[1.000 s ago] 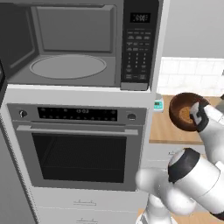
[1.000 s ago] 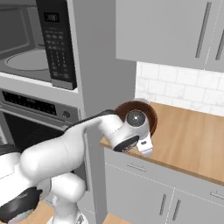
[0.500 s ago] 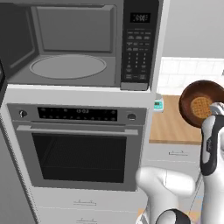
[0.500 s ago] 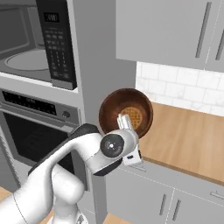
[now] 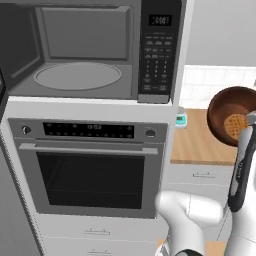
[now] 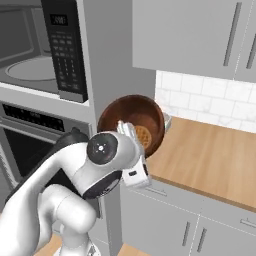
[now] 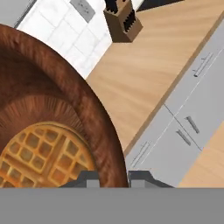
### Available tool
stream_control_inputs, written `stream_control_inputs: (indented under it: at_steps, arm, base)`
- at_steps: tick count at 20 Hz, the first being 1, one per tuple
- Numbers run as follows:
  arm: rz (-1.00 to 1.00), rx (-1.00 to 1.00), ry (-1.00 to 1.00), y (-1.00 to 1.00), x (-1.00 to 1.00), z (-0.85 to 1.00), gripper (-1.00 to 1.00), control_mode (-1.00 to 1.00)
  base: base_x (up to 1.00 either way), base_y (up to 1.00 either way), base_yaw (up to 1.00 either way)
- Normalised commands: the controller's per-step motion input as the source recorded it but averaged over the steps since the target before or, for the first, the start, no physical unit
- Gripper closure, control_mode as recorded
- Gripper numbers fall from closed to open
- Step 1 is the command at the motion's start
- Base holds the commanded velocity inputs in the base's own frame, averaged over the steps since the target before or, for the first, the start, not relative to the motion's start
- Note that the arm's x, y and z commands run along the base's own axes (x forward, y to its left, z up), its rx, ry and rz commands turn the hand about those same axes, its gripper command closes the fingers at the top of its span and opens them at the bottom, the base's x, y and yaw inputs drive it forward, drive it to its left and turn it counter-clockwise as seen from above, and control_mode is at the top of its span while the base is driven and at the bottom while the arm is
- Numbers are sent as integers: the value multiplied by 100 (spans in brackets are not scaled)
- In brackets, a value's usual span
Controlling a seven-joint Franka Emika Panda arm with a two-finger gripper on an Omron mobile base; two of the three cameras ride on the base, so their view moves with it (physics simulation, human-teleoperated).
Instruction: Open the microwave, place the bowl with waffle inside the microwave, then close the microwave door and turn it on.
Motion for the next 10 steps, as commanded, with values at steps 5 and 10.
stream_control_inputs:
  at_steps: [5, 10]
  arm:
    - [-12, 14, 28, 29, -79, 38, 100, -100]
    - [-23, 20, 14, 41, -94, 22, 100, -100]
  base:
    - [0, 0, 0]
    - [0, 0, 0]
